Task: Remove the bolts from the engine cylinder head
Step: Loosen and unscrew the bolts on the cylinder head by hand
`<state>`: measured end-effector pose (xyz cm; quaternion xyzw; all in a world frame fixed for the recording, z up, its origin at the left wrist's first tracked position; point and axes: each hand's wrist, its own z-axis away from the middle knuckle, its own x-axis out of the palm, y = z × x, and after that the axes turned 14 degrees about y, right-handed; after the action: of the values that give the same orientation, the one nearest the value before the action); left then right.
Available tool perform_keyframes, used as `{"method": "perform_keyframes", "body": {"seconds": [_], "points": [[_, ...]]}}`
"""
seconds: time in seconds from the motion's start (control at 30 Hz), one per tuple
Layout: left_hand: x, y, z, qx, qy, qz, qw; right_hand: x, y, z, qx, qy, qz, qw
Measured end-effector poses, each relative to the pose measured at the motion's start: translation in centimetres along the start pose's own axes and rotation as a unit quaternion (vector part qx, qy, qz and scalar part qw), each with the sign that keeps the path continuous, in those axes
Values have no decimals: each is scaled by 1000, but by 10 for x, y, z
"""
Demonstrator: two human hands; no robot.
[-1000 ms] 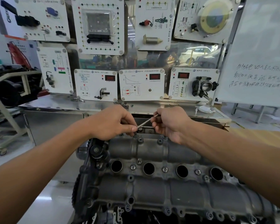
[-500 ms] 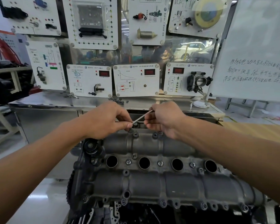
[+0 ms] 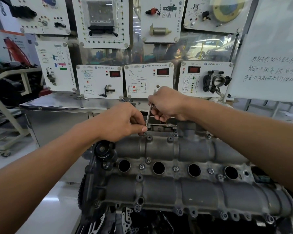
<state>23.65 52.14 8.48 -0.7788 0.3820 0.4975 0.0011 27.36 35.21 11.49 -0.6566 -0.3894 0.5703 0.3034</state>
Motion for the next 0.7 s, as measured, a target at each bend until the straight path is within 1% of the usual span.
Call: {"method": "perform_keyframes", "body": {"seconds": [0.17, 0.23, 0.27, 0.3, 0.33, 0.37, 0.4, 0.47, 0.5, 0.53, 0.57, 0.6, 0.67, 0.7], "points": [[-1, -2, -2, -30, -21, 1, 999, 10, -9, -10, -56, -11, 77, 995], [-4, -3, -2, -55, -25, 28, 998, 12, -14, -13, -74, -18, 105, 992], [-6, -3, -1, -73, -13, 60, 995, 14, -16, -14, -87, -25, 123, 988], [-8, -4, 0, -95, 18, 102, 990, 15, -18, -15, -103, -35, 150, 983], [-9, -5, 2, -116, 68, 148, 980, 16, -21, -15, -125, -45, 188, 973], [-8, -7, 4, -135, 135, 191, 963, 18, -24, -16, -151, -48, 232, 960], [-7, -9, 5, -152, 212, 224, 939, 20, -27, -16, -180, -45, 271, 945], [-5, -14, 8, -192, 350, 267, 877, 25, -32, -14, -220, -47, 304, 926], [-6, -15, 8, -213, 393, 282, 849, 28, -35, -13, -242, -49, 317, 916], [-6, -16, 8, -229, 412, 290, 833, 31, -37, -10, -266, -50, 338, 901], [-7, -17, 8, -240, 409, 286, 833, 35, -38, -8, -291, -49, 358, 886], [-8, -18, 8, -246, 389, 269, 846, 37, -38, -4, -318, -51, 377, 868], [-11, -21, 12, -243, 323, 200, 893, 39, -36, 4, -364, -62, 398, 839], [-13, -22, 14, -231, 286, 154, 917, 39, -34, 9, -379, -69, 398, 833]]}}
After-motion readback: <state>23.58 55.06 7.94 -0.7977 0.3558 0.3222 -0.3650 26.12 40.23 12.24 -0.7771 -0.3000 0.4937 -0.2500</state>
